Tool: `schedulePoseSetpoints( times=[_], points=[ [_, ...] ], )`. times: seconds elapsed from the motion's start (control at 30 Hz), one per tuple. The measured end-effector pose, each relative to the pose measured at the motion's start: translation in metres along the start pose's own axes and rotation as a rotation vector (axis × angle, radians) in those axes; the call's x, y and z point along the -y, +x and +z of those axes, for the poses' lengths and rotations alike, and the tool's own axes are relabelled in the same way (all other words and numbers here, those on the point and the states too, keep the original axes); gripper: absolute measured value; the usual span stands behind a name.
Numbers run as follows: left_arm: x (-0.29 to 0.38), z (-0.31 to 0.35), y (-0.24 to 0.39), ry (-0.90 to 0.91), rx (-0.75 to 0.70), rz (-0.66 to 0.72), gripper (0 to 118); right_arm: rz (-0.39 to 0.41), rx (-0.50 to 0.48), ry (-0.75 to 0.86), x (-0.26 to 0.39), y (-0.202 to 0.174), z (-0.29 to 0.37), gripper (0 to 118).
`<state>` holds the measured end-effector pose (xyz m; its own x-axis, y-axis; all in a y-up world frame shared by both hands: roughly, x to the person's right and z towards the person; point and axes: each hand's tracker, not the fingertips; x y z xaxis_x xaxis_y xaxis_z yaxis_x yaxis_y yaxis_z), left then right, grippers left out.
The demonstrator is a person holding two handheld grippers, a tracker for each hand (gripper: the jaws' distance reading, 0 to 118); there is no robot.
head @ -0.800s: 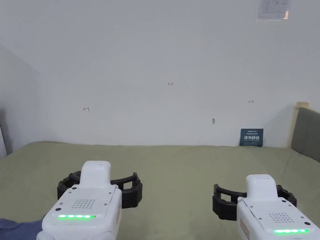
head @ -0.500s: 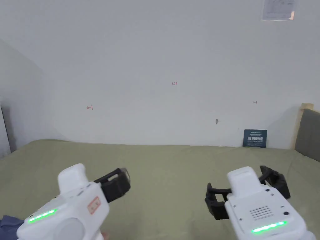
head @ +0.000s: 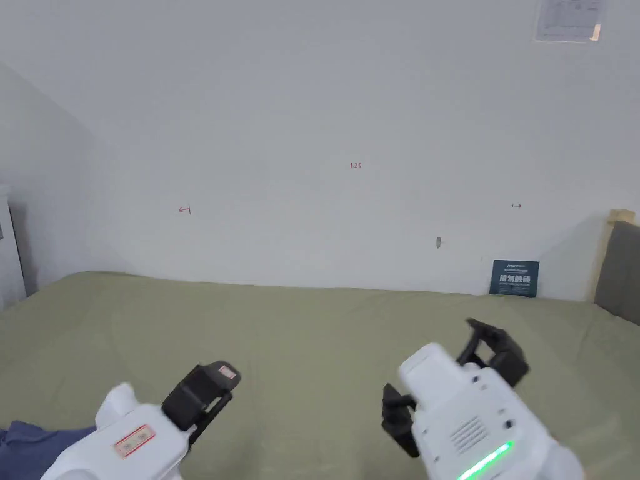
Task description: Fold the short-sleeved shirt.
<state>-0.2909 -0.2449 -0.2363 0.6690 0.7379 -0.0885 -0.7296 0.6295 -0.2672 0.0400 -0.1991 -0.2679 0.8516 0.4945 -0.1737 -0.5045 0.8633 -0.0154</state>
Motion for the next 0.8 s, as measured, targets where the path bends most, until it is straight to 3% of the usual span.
schedulePoseSetpoints(
  times=[0.07,0.1,0.17,0.2,0.3,0.43,0.6,0.8],
  points=[
    [0.006,0.004,0.046,0.120,-0.153,-0.412,118,-0.373,-0.029,-0.026,0.013,0.031,-0.001,118],
    [0.012,0.004,0.065,0.184,-0.232,-0.594,118,-0.520,-0.017,-0.022,0.022,0.045,0.001,118],
    [0.024,0.001,0.085,0.259,-0.230,-0.772,118,-0.709,0.025,0.004,0.038,0.061,0.005,118],
    [0.025,0.001,0.092,0.256,-0.209,-0.812,118,-0.743,0.061,-0.006,0.043,0.065,0.005,118],
    [0.028,-0.001,0.101,0.261,-0.189,-0.852,118,-0.606,0.115,-0.028,0.048,0.064,0.008,118],
    [0.028,-0.003,0.100,0.284,-0.205,-0.876,118,-0.501,0.140,0.000,0.037,0.052,0.020,118],
    [0.026,-0.003,0.098,0.273,-0.212,-0.865,118,-0.440,0.132,0.013,0.032,0.050,0.017,118],
    [0.021,-0.001,0.096,0.280,-0.226,-0.845,118,-0.451,0.122,0.022,0.031,0.051,0.014,118]
  ],
)
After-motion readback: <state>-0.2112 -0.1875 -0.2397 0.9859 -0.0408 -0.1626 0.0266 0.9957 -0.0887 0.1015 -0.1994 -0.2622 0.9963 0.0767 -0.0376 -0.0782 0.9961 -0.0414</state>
